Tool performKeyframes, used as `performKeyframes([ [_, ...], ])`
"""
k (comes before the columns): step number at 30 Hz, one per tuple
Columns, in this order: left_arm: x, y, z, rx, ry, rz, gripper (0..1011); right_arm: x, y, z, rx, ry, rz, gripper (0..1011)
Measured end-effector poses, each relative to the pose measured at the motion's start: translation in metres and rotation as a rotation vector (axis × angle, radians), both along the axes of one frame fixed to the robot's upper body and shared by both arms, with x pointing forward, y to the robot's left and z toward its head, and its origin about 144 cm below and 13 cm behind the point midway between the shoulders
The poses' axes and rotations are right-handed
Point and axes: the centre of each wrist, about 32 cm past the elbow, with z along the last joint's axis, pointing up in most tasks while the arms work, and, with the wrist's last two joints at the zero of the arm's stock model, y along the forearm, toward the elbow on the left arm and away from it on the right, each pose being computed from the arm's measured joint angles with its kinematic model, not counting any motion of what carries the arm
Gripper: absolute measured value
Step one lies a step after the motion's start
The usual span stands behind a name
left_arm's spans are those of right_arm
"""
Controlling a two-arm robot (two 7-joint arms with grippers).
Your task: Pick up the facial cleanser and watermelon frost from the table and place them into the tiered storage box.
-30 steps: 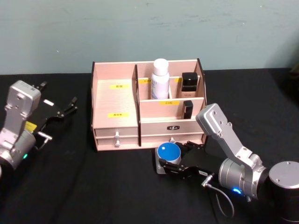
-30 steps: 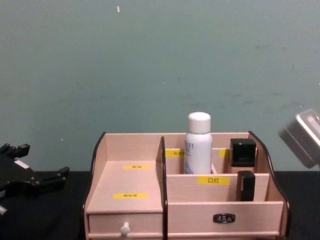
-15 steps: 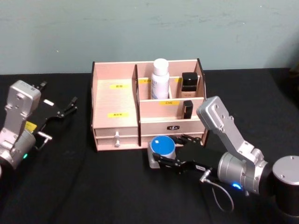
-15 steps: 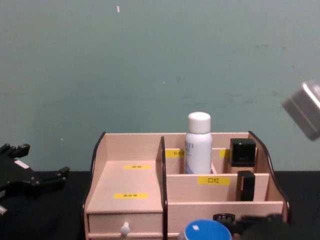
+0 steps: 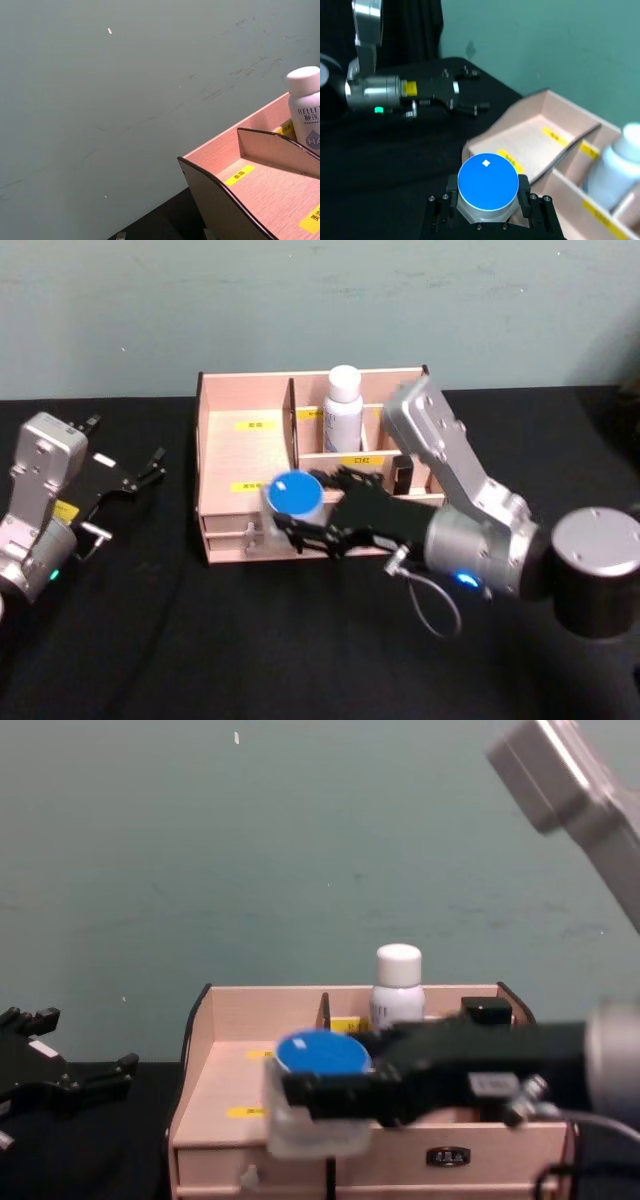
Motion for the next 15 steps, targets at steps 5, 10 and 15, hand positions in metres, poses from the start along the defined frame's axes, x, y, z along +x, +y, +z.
performKeyframes([
  [5, 0.000, 0.000, 0.000, 0.000, 0.000, 0.000, 1001, 0.017, 0.015, 0.009, 0.011, -0.015, 0.015, 708],
  [10, 0.000, 0.000, 0.000, 0.000, 0.000, 0.000, 1001, 0.034, 0.027, 0.012, 0.002, -0.020, 0.012, 708],
  [15, 0.000, 0.000, 0.000, 0.000, 0.000, 0.000, 1001, 0.052, 0.037, 0.010, -0.010, -0.015, -0.011, 708],
])
